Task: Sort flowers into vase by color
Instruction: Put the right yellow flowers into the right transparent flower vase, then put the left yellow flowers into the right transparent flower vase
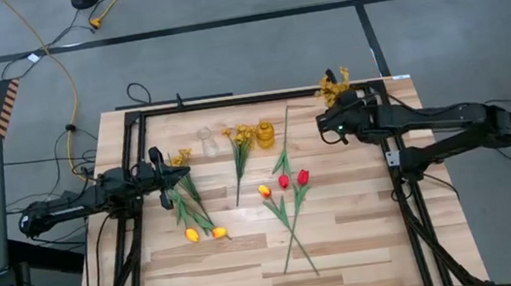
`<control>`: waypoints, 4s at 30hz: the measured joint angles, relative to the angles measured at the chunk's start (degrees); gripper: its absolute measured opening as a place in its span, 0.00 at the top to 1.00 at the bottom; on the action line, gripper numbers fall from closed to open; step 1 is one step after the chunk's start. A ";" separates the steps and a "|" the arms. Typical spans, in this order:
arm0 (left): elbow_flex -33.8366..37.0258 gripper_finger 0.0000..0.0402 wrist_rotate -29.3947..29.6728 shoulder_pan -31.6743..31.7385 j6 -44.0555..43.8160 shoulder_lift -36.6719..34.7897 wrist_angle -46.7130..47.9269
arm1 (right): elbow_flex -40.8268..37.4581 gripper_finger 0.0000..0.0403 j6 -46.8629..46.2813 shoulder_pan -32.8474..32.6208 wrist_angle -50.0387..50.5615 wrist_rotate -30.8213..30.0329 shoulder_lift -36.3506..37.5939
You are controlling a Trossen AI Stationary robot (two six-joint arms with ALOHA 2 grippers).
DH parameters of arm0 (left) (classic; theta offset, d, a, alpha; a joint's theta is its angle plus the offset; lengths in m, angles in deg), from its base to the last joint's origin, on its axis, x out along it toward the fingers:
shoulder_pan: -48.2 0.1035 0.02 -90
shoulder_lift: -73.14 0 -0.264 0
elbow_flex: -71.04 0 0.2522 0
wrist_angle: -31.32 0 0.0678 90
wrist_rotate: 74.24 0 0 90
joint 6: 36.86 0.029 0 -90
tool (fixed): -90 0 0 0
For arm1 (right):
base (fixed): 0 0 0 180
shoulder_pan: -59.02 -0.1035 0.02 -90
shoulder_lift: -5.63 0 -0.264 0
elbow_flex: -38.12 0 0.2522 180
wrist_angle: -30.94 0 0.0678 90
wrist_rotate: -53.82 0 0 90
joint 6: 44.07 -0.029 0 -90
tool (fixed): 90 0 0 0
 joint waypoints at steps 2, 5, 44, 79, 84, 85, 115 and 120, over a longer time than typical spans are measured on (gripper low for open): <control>-0.01 1.00 0.00 -0.01 0.00 0.00 0.00 | 0.00 0.41 0.02 0.02 0.92 -0.02 1.55; 0.00 1.00 0.00 0.01 0.00 0.00 0.00 | 0.00 0.41 0.00 0.02 2.36 -0.14 3.39; -0.01 1.00 0.00 -0.01 -1.95 0.00 0.00 | 0.00 0.41 -1.45 -3.25 13.17 34.36 21.25; -12.97 0.43 3.35 0.01 -26.48 0.04 16.44 | 0.00 0.41 -1.70 -21.63 -4.59 33.79 6.04; -15.96 0.43 2.63 0.00 -31.78 1.86 17.00 | 0.02 0.41 -1.68 -22.50 -7.50 33.79 5.12; -16.81 0.44 2.63 0.01 -32.90 2.65 17.31 | 0.02 0.41 -1.66 -22.58 -8.06 33.77 4.77; -38.53 0.46 -2.47 0.05 -62.70 49.02 48.70 | 0.04 0.41 -1.65 -22.58 -15.82 33.81 -4.87; -38.53 0.46 -4.03 0.05 -66.07 54.74 48.95 | 0.03 0.41 -1.64 -22.58 -16.01 33.83 -5.65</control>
